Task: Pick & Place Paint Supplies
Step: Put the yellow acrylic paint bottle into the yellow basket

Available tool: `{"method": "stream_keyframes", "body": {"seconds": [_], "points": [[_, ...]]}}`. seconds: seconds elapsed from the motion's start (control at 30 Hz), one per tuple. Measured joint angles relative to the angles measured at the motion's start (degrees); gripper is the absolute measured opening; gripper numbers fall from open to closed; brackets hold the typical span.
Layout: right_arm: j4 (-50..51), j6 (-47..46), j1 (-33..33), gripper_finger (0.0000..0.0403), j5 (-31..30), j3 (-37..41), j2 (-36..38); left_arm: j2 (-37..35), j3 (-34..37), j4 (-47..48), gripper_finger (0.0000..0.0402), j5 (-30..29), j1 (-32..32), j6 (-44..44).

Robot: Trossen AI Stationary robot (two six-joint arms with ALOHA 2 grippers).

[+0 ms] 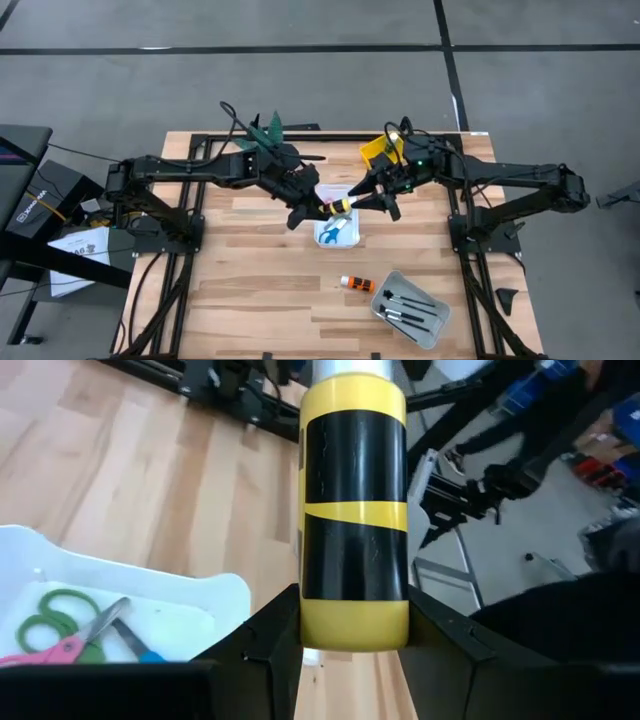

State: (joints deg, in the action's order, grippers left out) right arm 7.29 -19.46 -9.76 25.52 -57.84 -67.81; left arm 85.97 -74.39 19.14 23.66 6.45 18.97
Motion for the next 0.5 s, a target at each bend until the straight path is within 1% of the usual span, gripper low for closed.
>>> {"method": "stream_keyframes", "body": {"seconds": [0.07,0.5], "points": [[0.38,-0.33,0.00,0.0194,-0.07,0.00,0.00,0.00,0.00,-0.08,0.0131,-0.90,0.01,0.34],[0.36,-0.66,-0.45,0.0193,-0.50,0.00,0.02,0.00,0.00,-1.48,0.0131,-2.25,0.05,1.46]]}}
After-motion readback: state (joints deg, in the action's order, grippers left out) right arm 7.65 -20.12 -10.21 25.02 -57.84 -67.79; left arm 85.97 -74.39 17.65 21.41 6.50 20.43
